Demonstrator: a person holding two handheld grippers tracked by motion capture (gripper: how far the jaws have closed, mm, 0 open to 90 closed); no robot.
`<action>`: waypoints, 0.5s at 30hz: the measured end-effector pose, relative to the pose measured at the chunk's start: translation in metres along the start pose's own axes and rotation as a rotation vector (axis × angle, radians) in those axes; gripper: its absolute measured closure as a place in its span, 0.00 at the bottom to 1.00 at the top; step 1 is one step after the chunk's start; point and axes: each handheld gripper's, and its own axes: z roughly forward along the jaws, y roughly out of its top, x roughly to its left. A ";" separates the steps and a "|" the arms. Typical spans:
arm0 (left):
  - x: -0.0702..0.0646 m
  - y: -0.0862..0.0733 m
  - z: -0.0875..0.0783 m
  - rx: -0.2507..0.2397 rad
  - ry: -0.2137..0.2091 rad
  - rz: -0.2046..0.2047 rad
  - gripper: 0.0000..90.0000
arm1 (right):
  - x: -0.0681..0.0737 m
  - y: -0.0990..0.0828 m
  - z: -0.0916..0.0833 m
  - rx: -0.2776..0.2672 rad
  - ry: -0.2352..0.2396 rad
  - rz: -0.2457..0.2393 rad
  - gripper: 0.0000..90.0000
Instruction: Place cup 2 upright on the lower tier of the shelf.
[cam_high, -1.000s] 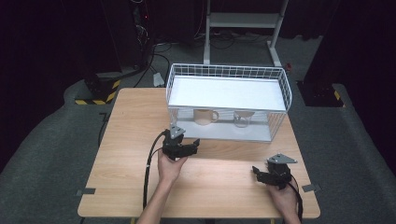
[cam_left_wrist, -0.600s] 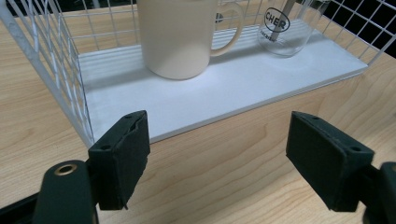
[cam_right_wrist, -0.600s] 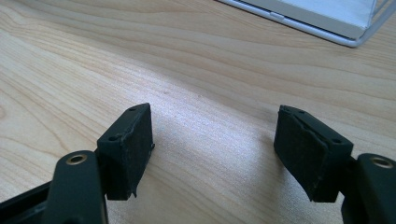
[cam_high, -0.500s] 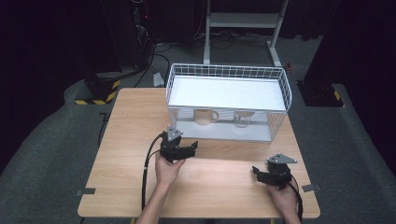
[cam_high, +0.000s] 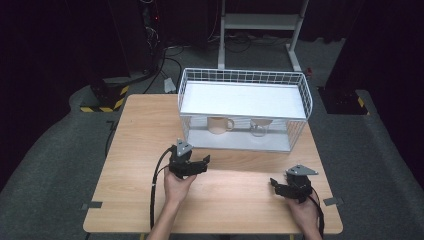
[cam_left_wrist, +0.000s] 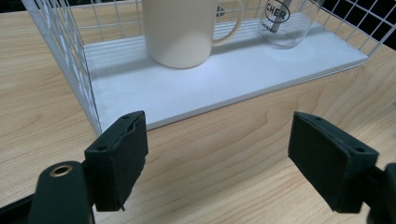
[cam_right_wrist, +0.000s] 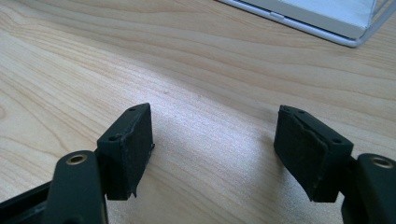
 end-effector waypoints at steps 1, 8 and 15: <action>0.000 0.000 0.000 0.002 -0.003 0.000 0.23 | 0.000 0.000 0.000 0.000 0.000 0.000 0.32; 0.001 -0.004 -0.005 -0.001 -0.009 -0.009 0.22 | 0.000 0.000 0.000 0.000 0.000 0.000 0.32; 0.005 -0.009 -0.009 -0.004 -0.038 -0.037 0.21 | 0.000 0.000 0.000 0.000 0.000 0.000 0.32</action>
